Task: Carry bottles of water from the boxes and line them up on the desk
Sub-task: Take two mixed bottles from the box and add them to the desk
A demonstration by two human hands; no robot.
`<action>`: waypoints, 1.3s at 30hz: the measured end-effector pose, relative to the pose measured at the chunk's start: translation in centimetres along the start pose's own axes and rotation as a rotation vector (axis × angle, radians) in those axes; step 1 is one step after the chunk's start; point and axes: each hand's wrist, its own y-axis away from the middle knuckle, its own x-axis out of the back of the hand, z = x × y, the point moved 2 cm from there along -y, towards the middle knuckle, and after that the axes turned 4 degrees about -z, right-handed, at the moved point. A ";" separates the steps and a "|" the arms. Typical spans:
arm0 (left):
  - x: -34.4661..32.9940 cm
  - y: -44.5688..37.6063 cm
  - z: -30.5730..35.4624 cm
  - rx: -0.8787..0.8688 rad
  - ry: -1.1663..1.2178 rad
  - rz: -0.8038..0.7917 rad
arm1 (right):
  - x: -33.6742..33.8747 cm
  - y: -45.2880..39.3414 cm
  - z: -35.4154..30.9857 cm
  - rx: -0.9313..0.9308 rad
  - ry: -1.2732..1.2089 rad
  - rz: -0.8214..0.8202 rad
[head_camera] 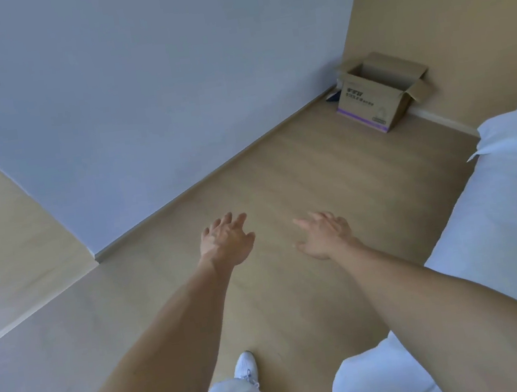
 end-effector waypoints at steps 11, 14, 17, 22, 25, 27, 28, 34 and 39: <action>6.4 -19.0 2.7 -0.185 -0.098 -0.115 | 6.4 -13.8 3.6 -0.195 -0.095 0.039; 6.9 -24.0 5.4 -0.235 -0.129 -0.127 | 7.4 -17.7 6.0 -0.234 -0.141 0.047; 7.9 -29.9 8.3 -0.257 -0.167 -0.126 | 9.1 -22.6 9.2 -0.263 -0.180 0.063; 10.2 -40.2 14.0 -0.262 -0.214 -0.135 | 13.4 -31.4 15.4 -0.292 -0.212 0.056; 12.4 -45.4 18.1 -0.276 -0.228 -0.147 | 16.6 -35.5 19.4 -0.307 -0.233 0.046; 13.9 -48.9 21.1 -0.292 -0.241 -0.121 | 18.9 -38.1 22.1 -0.328 -0.217 0.042; 14.5 -50.8 22.4 -0.302 -0.228 -0.115 | 19.9 -39.4 23.4 -0.329 -0.225 0.049; 16.6 -59.9 28.6 -0.345 -0.223 -0.131 | 23.8 -46.1 29.6 -0.366 -0.252 0.040; 17.6 -68.7 32.5 -0.396 -0.237 -0.160 | 26.3 -52.9 34.2 -0.414 -0.270 0.031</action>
